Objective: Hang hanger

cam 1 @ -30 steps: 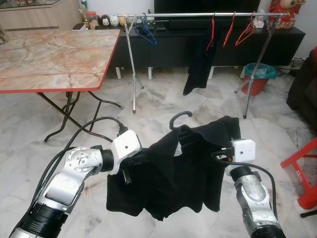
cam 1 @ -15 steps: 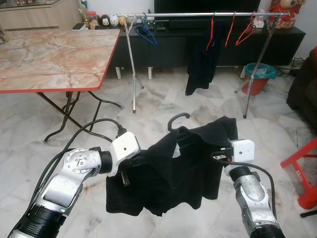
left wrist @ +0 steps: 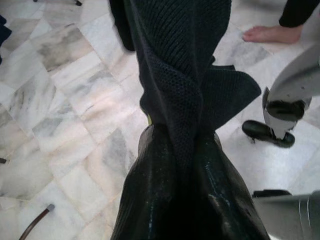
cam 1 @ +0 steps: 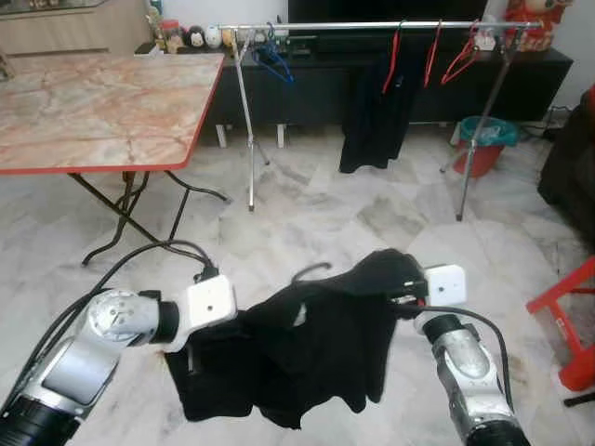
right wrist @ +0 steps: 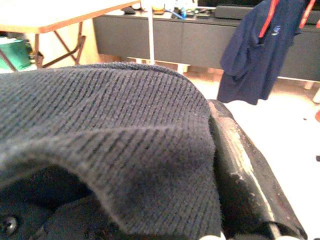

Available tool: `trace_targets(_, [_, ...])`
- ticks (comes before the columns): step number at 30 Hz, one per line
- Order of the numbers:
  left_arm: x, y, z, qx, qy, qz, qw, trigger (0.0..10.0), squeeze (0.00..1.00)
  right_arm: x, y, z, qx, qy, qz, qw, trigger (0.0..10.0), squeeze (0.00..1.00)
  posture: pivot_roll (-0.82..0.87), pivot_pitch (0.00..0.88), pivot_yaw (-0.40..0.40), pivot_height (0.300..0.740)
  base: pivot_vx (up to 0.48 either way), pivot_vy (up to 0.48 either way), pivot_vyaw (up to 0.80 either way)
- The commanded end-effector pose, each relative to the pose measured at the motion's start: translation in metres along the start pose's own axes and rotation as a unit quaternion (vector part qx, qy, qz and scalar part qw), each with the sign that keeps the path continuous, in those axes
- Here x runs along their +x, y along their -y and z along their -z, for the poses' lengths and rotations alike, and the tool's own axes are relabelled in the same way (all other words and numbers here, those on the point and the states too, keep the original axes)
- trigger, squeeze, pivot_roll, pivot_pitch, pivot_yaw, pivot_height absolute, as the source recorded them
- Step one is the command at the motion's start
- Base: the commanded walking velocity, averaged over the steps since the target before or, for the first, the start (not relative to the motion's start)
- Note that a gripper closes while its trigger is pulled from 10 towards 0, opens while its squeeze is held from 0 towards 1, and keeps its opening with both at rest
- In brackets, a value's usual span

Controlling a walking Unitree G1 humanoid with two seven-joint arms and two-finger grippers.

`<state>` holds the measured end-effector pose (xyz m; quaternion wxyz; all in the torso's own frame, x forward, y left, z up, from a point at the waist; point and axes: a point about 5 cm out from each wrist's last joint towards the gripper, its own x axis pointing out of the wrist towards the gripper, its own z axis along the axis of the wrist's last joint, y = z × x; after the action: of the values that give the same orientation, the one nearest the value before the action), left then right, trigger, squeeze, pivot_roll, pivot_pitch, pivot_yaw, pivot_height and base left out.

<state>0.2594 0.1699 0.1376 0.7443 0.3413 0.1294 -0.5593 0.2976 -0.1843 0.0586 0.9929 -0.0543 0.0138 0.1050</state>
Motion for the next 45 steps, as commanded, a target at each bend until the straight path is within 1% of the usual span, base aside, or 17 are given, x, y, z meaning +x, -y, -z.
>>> trace_targets(1, [-0.005, 0.000, 0.008, 0.008, -0.028, 0.009, 1.000, 10.0, 0.00, 0.004, 0.007, -0.007, -0.004, 0.007, 0.008, 1.000, 0.0, 0.00, 0.08, 0.000, 0.018, 0.740, 0.000, 0.000, 0.00])
trace_targets(4, [-0.007, 0.000, 0.010, 0.017, -0.035, 0.009, 0.999, 10.0, 0.00, 0.004, 0.006, -0.006, -0.005, 0.005, 0.002, 1.000, 0.0, 0.00, 0.08, 0.000, 0.016, 0.740, 0.000, 0.000, 0.00])
trace_targets(6, [-0.020, -0.001, 0.015, 0.037, -0.041, 0.009, 0.998, 10.0, 0.00, 0.002, 0.004, -0.003, -0.010, -0.003, -0.023, 1.000, 0.0, 0.00, 0.08, 0.000, 0.013, 0.740, 0.000, 0.000, 0.00])
trace_targets(9, [-0.025, -0.001, 0.016, 0.055, -0.048, 0.013, 0.997, 10.0, 0.00, 0.001, 0.005, -0.002, -0.011, -0.008, -0.029, 0.999, 0.0, 0.00, 0.08, 0.000, 0.011, 0.740, 0.000, 0.000, 0.00])
trace_targets(13, [-0.033, -0.006, 0.024, 0.095, -0.096, 0.004, 0.991, 10.0, 0.00, 0.000, 0.006, 0.001, -0.014, -0.017, -0.041, 0.999, 0.0, 0.00, 0.09, 0.000, 0.010, 0.740, 0.000, 0.000, 0.00])
trace_targets(14, [-0.032, -0.018, 0.027, 0.101, -0.116, -0.050, 0.987, 10.0, 0.00, 0.001, 0.004, 0.001, -0.013, -0.021, -0.048, 0.999, 0.0, 0.00, 0.09, 0.000, 0.010, 0.740, 0.000, 0.000, 0.00])
trace_targets(18, [-0.026, -0.037, 0.029, 0.101, -0.123, -0.153, 0.975, 10.0, 0.00, 0.003, -0.005, 0.002, -0.005, -0.025, -0.071, 0.997, 0.0, 0.00, 0.08, 0.000, 0.012, 0.740, 0.000, 0.000, 0.00])
trace_targets(20, [-0.025, -0.040, 0.029, 0.094, -0.122, -0.170, 0.973, 10.0, 0.00, 0.003, -0.007, 0.002, -0.004, -0.026, -0.077, 0.997, 0.0, 0.00, 0.08, 0.000, 0.012, 0.740, 0.000, 0.000, 0.00])
trace_targets(21, [-0.025, -0.048, 0.025, 0.079, -0.105, -0.218, 0.967, 10.0, 0.00, 0.002, -0.010, 0.004, -0.003, -0.029, -0.088, 0.996, 0.0, 0.00, 0.08, 0.000, 0.012, 0.740, 0.000, 0.000, 0.00])
trace_targets(23, [-0.026, -0.051, 0.021, 0.081, -0.087, -0.226, 0.967, 10.0, 0.00, 0.001, -0.011, 0.006, -0.004, -0.033, -0.092, 0.995, 0.0, 0.00, 0.08, 0.000, 0.012, 0.740, 0.000, 0.000, 0.00])
trace_targets(26, [-0.029, -0.045, 0.016, 0.079, -0.046, -0.186, 0.978, 10.0, 0.00, -0.002, -0.010, 0.008, -0.005, -0.038, -0.094, 0.995, 0.0, 0.00, 0.08, 0.000, 0.012, 0.740, 0.000, 0.000, 0.00])
trace_targets(27, [-0.032, -0.039, 0.013, 0.103, -0.028, -0.152, 0.983, 10.0, 0.00, -0.004, -0.007, 0.010, -0.007, -0.042, -0.094, 0.995, 0.0, 0.00, 0.09, 0.000, 0.012, 0.740, 0.000, 0.000, 0.00])
trace_targets(31, [-0.038, -0.038, 0.012, 0.125, -0.019, -0.134, 0.983, 10.0, 0.00, -0.005, -0.002, 0.012, -0.014, -0.048, -0.092, 0.994, 0.0, 0.00, 0.09, 0.000, 0.015, 0.740, 0.000, 0.000, 0.00])
trace_targets(33, [-0.045, -0.031, 0.026, 0.177, -0.087, -0.074, 0.978, 10.0, 0.00, -0.006, 0.003, 0.011, -0.017, -0.052, -0.093, 0.994, 0.0, 0.00, 0.09, 0.000, 0.015, 0.740, 0.000, 0.000, 0.00])
trace_targets(38, [-0.045, -0.031, 0.036, 0.186, -0.128, -0.067, 0.972, 10.0, 0.00, -0.005, 0.002, 0.010, -0.018, -0.051, -0.098, 0.994, 0.0, 0.00, 0.09, 0.000, 0.014, 0.740, 0.000, 0.000, 0.00])
trace_targets(41, [-0.044, -0.033, 0.045, 0.203, -0.167, -0.067, 0.962, 10.0, 0.00, -0.004, -0.002, 0.009, -0.014, -0.050, -0.110, 0.993, 0.0, 0.00, 0.09, 0.000, 0.012, 0.740, 0.000, 0.000, 0.00])
trace_targets(45, [-0.039, -0.029, 0.040, 0.199, -0.131, -0.072, 0.968, 10.0, 0.00, -0.004, -0.005, 0.010, -0.014, -0.051, -0.116, 0.992, 0.0, 0.00, 0.09, 0.000, 0.010, 0.740, 0.000, 0.000, 0.00])
